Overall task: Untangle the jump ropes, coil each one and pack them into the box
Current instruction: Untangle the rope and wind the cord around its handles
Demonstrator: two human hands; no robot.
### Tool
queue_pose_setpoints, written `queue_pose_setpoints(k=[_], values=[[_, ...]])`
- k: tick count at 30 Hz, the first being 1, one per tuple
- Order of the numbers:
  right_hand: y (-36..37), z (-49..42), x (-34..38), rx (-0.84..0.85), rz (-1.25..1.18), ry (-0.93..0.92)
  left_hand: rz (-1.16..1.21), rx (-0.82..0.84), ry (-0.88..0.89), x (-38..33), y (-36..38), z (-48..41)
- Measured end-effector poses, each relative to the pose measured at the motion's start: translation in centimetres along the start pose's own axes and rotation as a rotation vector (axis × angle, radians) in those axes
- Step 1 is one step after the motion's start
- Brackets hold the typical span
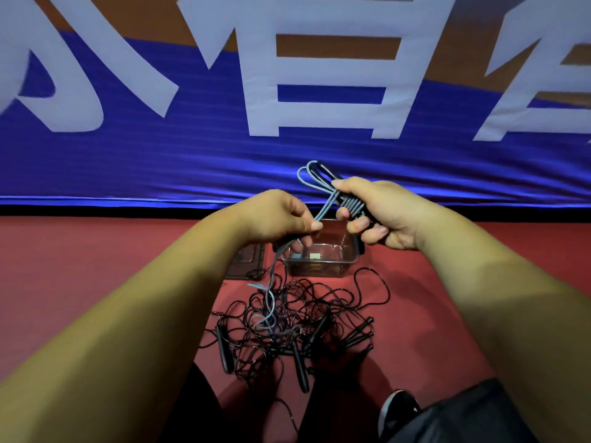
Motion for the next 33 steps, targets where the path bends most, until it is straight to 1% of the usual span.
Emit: queue_pose_setpoints(k=[3,7,10,13,15,16,17,19,21,22,25,27,29,30,31,33], values=[[0.6,-0.3,-0.1,-0.015,0.007,-0.019,0.012,0.083,-0.055,0.7,0.7,-0.5],[1.2,-0.1,0.0,-0.023,-0.026,-0.024,0.107,0.200,-0.088,1.9,1.6,-1.3],[1.4,0.1,0.1,0.019,-0.041,-0.007,0.033,0.236,-0.064,2.2,1.9,-1.7],[2.2,0.4,-0.3,0.133,-0.017,0.064,-0.105,0.178,-0.031,2.3,1.4,-2.0],[3.0,0.8,-0.8,0.252,0.018,0.135,-0.244,0.099,0.033,1.9,0.7,-1.9],[3.3,1.1,-1.0,0.316,0.039,0.178,-0.266,0.057,0.078,1.7,0.3,-1.6],[3.6,1.5,-1.2,0.377,0.064,0.229,-0.237,0.037,0.126,1.8,-0.1,-1.2],[3.8,2.2,-1.5,0.472,0.135,0.343,-0.117,0.066,0.183,2.1,-0.8,-0.7],[3.8,2.7,-1.8,0.526,0.224,0.449,0.008,0.116,0.174,2.3,-1.0,-0.5],[3.5,2.8,-2.1,0.529,0.263,0.499,0.033,0.124,0.162,1.9,-0.9,-0.5],[3.1,2.3,-3.1,0.454,0.383,0.592,-0.078,0.047,0.188,0.2,-1.0,-0.6],[2.2,1.5,-3.3,0.308,0.485,0.580,-0.223,-0.033,0.194,-0.5,-1.0,-0.7],[0.9,0.6,-3.1,0.139,0.563,0.525,-0.473,-0.137,0.208,-1.1,-0.8,-1.0],[0.5,0.2,-3.0,0.071,0.579,0.492,-0.560,-0.175,0.208,-1.3,-0.5,-1.1],[0.1,-0.1,-3.0,0.010,0.576,0.452,-0.600,-0.196,0.212,-1.6,-0.1,-1.2],[-0.6,-0.7,-2.8,-0.098,0.524,0.347,-0.577,-0.216,0.206,-1.7,0.4,-1.4]])
Point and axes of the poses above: each hand's wrist, its own z-axis away from the middle knuckle, its own y-axis out of the palm, x = y × z, the point moved 4 cm from there along -z, towards the middle knuckle, and after that the axes turned 9 degrees about x, right-handed, at the moved point
